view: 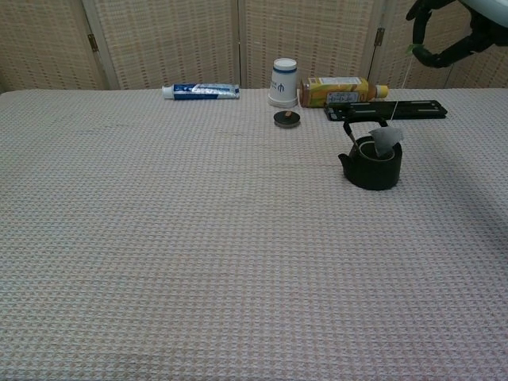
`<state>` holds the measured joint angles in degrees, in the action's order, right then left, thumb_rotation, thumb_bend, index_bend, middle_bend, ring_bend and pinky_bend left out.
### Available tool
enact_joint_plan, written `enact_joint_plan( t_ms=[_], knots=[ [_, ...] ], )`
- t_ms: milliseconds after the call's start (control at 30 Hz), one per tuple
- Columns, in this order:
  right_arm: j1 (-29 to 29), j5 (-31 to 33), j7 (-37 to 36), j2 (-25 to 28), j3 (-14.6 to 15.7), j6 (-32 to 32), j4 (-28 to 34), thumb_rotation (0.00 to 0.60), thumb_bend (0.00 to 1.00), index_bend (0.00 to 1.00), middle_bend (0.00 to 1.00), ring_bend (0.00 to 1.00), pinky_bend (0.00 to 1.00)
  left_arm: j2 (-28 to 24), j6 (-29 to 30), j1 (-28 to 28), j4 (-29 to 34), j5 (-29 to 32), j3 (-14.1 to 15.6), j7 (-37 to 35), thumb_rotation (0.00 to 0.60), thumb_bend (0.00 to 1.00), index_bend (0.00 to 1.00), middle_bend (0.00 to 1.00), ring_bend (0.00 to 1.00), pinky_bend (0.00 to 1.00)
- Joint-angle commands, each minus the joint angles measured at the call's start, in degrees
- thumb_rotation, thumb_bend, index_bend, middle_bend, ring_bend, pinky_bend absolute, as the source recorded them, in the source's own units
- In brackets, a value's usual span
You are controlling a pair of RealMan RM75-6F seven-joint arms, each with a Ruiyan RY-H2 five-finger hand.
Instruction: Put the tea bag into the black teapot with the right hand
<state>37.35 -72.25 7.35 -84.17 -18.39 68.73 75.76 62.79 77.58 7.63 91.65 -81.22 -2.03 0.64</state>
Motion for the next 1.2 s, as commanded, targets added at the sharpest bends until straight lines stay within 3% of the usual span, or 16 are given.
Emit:
enact_joint_plan(
  t_ms=[33, 800, 867, 1000, 1067, 1200],
  knots=[
    [0.4, 0.4, -0.1, -0.5, 0.0, -0.7, -0.8, 0.600, 0.39, 0.74, 0.25, 0.02, 0.00, -0.1, 0.0, 0.0, 0.0, 0.1, 0.0, -0.2, 0.600, 0.24, 0.00, 0.00, 0.00, 0.29],
    [-0.4, -0.3, -0.1, -2.8, 3.5, -2.2, -4.6, 0.600, 0.38, 0.74, 0.24, 0.02, 0.00, -0.4, 0.1, 0.1, 0.0, -0.2, 0.1, -1.0, 0.600, 0.24, 0.00, 0.00, 0.00, 0.29],
    [-0.5, 0.1, -0.2, -1.7, 3.9, -3.7, -3.5, 0.600, 0.35, 0.69, 0.21, 0.02, 0.00, -0.4, 0.0, 0.1, -0.1, -0.1, 0.1, -1.0, 0.600, 0.24, 0.00, 0.00, 0.00, 0.29],
    [-0.3, 0.8, 1.1, 2.6, 5.0, -7.8, 0.5, 0.600, 0.27, 0.29, 0.09, 0.00, 0.00, -0.4, -0.2, 0.2, -0.1, 0.1, 0.0, -0.9, 0.600, 0.24, 0.00, 0.00, 0.00, 0.29],
    [-0.2, 2.1, 2.9, 5.6, 5.3, -10.1, 4.0, 0.600, 0.25, 0.16, 0.04, 0.00, 0.00, -0.3, -0.2, 0.3, -0.1, 0.1, 0.0, -0.8, 0.600, 0.24, 0.00, 0.00, 0.00, 0.29],
    [0.2, 4.7, 6.8, 11.9, 5.5, -13.4, 11.8, 0.600, 0.22, 0.10, 0.00, 0.00, 0.00, -0.2, -0.4, 0.3, -0.1, 0.1, 0.1, -0.6, 0.600, 0.24, 0.00, 0.00, 0.00, 0.29]
  ],
)
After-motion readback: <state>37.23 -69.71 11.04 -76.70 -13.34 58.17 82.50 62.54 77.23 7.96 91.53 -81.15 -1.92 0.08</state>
